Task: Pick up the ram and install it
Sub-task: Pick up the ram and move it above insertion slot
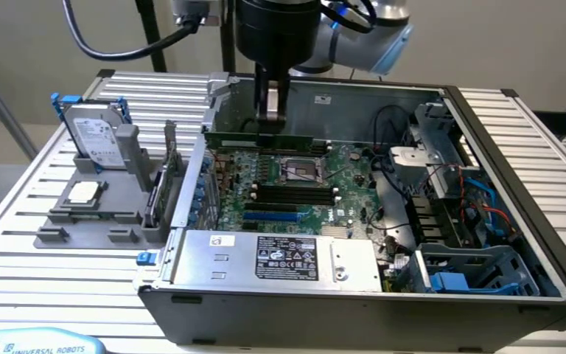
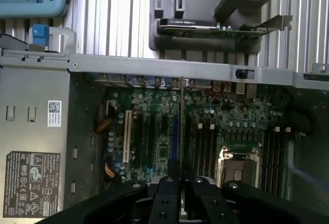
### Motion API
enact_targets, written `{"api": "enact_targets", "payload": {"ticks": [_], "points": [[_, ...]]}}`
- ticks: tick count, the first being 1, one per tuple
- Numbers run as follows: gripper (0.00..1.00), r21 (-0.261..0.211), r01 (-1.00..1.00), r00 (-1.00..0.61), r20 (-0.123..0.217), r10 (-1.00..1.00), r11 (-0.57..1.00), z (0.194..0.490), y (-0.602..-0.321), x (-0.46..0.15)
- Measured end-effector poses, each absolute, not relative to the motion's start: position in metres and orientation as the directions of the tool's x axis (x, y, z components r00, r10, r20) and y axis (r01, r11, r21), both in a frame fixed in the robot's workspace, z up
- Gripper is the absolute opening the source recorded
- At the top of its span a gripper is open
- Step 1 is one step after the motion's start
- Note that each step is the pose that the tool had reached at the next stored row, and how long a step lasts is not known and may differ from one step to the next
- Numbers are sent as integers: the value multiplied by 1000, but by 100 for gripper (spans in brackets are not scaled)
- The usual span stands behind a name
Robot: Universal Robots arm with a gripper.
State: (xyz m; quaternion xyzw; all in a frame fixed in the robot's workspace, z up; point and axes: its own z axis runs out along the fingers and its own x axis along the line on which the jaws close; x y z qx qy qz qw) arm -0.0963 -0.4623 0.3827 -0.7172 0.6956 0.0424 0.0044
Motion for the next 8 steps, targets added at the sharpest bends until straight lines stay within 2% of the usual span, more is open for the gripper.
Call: {"api": "enact_targets", "payload": {"ticks": [8], "points": [[13, 56, -998, 28, -67, -997, -32, 373, -453, -61]]}}
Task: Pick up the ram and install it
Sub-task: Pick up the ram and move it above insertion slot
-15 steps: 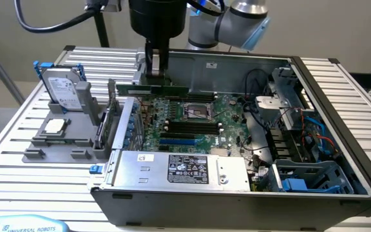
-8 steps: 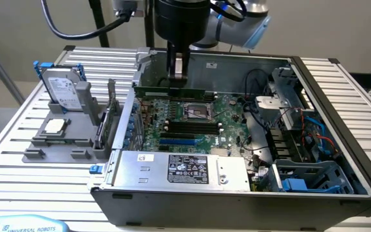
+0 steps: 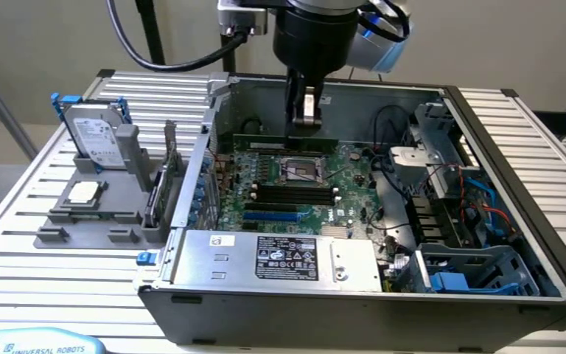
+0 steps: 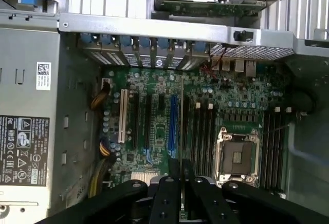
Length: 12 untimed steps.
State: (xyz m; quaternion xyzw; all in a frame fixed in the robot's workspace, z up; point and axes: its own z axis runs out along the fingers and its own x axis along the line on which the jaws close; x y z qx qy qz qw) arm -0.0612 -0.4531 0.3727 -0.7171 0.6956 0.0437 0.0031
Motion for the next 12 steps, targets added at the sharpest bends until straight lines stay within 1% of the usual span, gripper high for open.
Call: {"api": "enact_targets", "payload": {"ticks": [12], "points": [[13, 56, -998, 28, -67, -997, -32, 351, -408, -53]]}}
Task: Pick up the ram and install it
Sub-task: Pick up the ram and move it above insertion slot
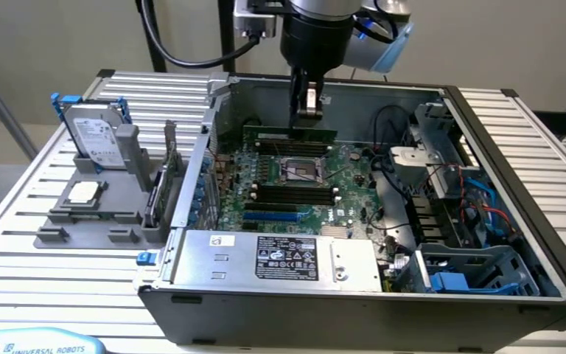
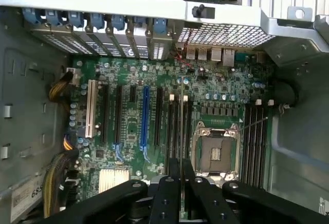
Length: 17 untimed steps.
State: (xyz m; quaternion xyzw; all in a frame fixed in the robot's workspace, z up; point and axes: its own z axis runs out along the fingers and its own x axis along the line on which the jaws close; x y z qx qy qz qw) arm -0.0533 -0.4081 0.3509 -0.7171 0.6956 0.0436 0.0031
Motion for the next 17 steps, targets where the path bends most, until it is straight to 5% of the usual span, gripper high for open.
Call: {"api": "enact_targets", "payload": {"ticks": [17], "points": [[13, 56, -998, 10, -67, -998, -13, 335, -399, -30]]}}
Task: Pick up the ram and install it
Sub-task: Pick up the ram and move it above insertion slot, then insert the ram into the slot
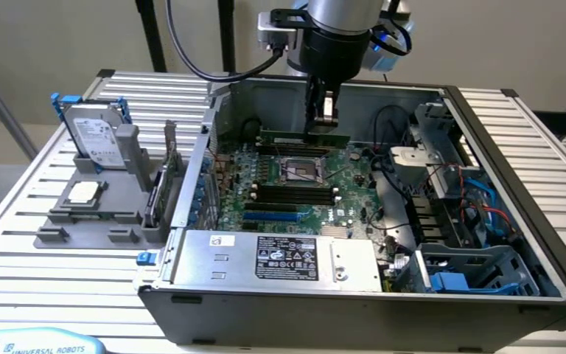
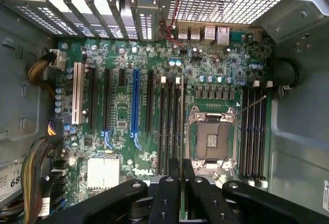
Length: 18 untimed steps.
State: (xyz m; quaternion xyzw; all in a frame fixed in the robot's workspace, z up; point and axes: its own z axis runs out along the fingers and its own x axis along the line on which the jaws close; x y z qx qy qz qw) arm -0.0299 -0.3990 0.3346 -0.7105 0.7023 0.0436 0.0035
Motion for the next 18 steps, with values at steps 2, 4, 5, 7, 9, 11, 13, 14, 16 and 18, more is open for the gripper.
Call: {"api": "enact_targets", "payload": {"ticks": [2, 4, 5, 7, 9, 11, 13, 14, 16, 18], "points": [[13, 56, -998, 10, -67, -998, -13, 335, -399, -30], [13, 56, -998, 10, -67, -998, -13, 335, -399, -30], [13, 56, -998, 10, -67, -998, -13, 335, -399, -30], [13, 56, -998, 10, -67, -998, -13, 335, -399, -30], [13, 56, -998, 10, -67, -998, -13, 335, -399, -30], [13, 56, -998, 10, -67, -998, -13, 335, -399, -30], [13, 56, -998, 10, -67, -998, -13, 335, -399, -30], [13, 56, -998, 10, -67, -998, -13, 335, -399, -30], [13, 56, -998, 10, -67, -998, -13, 335, -399, -30], [13, 56, -998, 10, -67, -998, -14, 333, -399, -30]]}}
